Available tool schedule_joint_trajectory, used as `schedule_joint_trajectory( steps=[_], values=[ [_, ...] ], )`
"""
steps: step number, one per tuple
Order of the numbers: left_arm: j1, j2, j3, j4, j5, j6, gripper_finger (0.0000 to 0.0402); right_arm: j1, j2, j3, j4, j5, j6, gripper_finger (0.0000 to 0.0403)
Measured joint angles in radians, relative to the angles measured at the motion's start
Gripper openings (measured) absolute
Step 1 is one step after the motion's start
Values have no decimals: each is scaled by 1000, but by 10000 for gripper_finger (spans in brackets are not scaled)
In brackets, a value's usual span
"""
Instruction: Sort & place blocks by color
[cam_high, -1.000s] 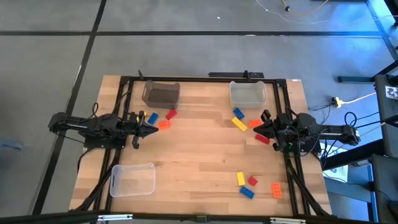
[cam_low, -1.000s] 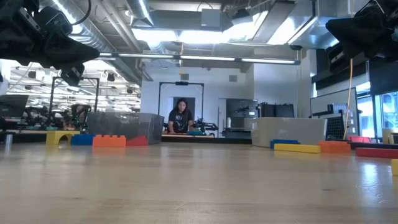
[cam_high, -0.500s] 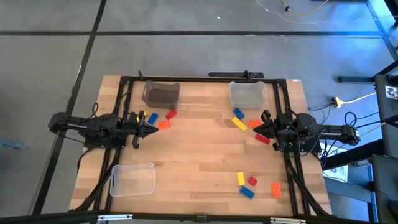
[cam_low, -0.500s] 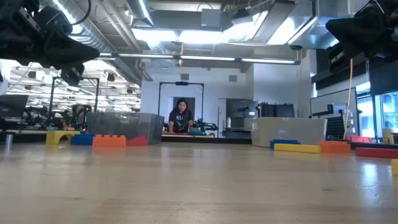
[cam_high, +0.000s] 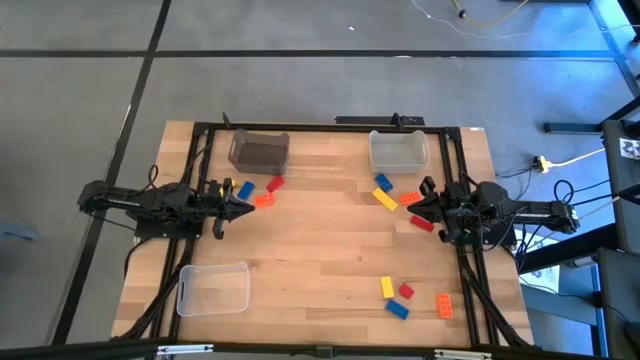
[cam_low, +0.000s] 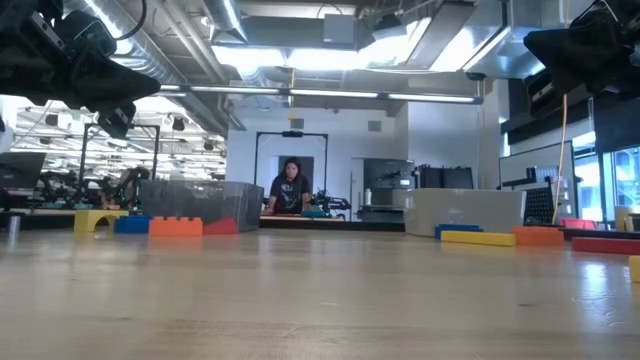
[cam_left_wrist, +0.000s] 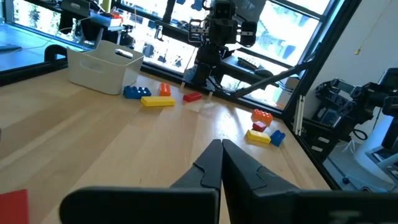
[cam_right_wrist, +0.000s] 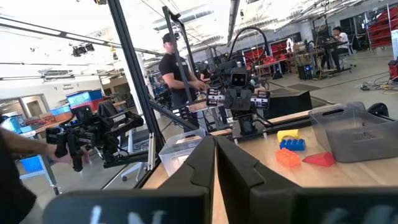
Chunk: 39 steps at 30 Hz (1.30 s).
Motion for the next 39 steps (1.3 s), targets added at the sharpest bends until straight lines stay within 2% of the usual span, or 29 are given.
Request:
schedule_joint_trajectory(
  steps=[39],
  values=[
    [0, 0, 0, 3, -56, -16, 0, 0, 0, 0, 0, 0, 0, 21]
  ],
)
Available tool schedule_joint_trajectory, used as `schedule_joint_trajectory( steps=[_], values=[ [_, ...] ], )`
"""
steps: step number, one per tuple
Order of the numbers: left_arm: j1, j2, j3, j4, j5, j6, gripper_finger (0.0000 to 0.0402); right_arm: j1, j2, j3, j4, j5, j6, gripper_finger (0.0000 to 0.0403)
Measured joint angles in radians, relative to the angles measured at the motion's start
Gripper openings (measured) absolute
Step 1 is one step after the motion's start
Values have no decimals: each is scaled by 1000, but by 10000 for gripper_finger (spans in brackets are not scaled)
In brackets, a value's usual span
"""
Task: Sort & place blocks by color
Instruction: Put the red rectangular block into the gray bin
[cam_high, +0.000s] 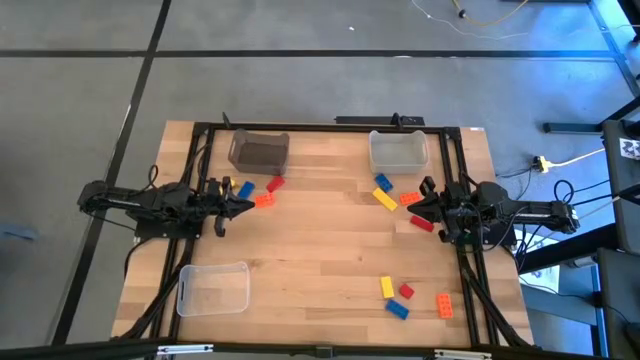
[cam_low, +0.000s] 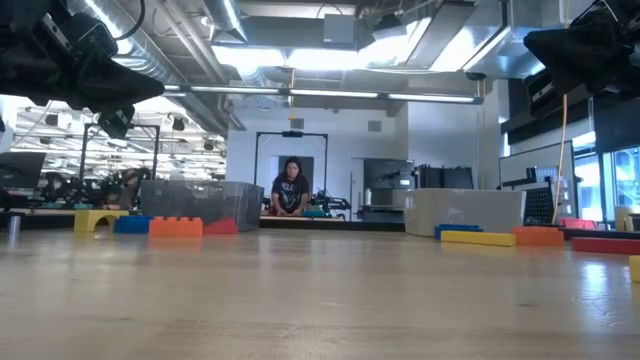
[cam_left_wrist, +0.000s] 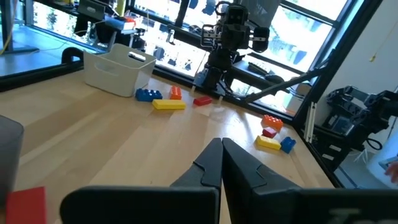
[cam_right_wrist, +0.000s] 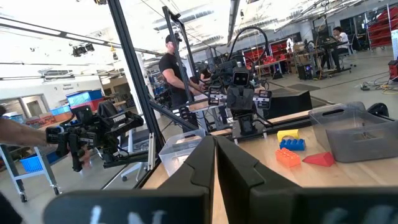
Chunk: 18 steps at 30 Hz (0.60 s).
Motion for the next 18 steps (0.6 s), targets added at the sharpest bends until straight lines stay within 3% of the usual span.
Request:
schedule_joint_trajectory(
  steps=[14, 18],
  values=[
    [0, 0, 0, 0, 0, 1, 0, 0, 0, 0, 3, 1, -4, 21],
    [0, 0, 0, -1, 0, 1, 0, 0, 1, 0, 194, 119, 42, 21]
  ],
)
